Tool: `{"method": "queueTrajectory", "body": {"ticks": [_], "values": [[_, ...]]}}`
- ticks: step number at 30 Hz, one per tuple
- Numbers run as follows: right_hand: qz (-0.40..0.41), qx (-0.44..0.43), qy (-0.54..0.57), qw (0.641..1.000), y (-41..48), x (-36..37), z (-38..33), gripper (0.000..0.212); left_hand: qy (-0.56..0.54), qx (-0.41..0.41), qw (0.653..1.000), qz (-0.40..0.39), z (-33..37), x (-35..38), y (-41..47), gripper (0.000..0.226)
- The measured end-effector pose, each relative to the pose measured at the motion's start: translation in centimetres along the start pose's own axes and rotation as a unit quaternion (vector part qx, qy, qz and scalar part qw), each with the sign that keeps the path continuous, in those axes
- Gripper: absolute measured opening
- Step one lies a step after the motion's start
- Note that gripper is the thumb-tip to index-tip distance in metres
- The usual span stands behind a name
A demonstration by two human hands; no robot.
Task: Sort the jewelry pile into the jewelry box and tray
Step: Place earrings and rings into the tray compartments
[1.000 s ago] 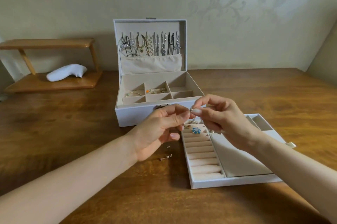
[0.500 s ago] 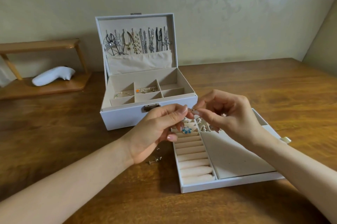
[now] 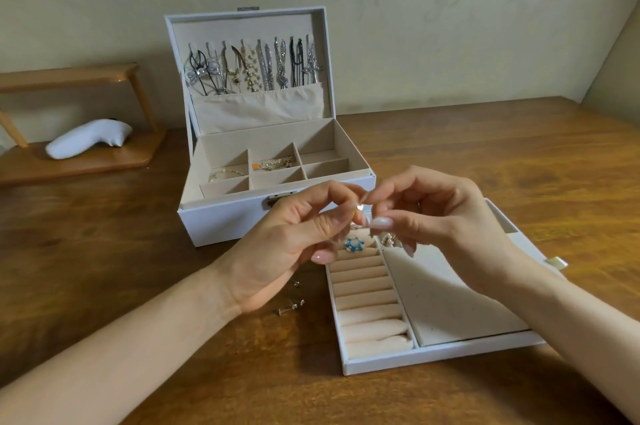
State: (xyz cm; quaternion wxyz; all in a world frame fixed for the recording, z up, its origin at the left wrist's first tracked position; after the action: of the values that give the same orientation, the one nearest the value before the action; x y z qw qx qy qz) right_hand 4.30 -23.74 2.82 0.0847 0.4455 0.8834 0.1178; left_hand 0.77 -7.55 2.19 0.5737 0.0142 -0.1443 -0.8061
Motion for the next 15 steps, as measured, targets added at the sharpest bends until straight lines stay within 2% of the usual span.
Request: {"method": "queueTrajectory", "body": {"ticks": [5, 8, 15], "values": [[0.012, -0.019, 0.011, 1.000, -0.2, 0.8, -0.4, 0.008, 0.006, 0.012, 1.000, 0.007, 0.1, 0.1, 0.1, 0.005], [0.052, -0.027, -0.006, 0.998, -0.2, 1.2, -0.6, 0.013, 0.043, 0.016, 0.999, 0.019, -0.2, 0.1, 0.1, 0.016], [0.097, -0.059, -0.105, 0.988, -0.6, 1.0, -0.9, 0.012, 0.111, 0.026, 0.993, 0.037, -0.9, 0.2, 0.2, 0.023]]}}
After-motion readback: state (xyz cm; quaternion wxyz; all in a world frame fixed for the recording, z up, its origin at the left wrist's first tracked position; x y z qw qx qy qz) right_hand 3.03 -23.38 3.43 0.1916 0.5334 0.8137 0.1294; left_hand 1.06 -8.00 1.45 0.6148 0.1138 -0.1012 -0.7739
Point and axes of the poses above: each hand's wrist, its own y-axis towards the middle knuckle, its own x-axis out of the palm, z = x × y, the point moved 3 cm from there along y, towards the middle knuckle, and after that the axes turned 10 degrees about x, right-handed, at the moved point
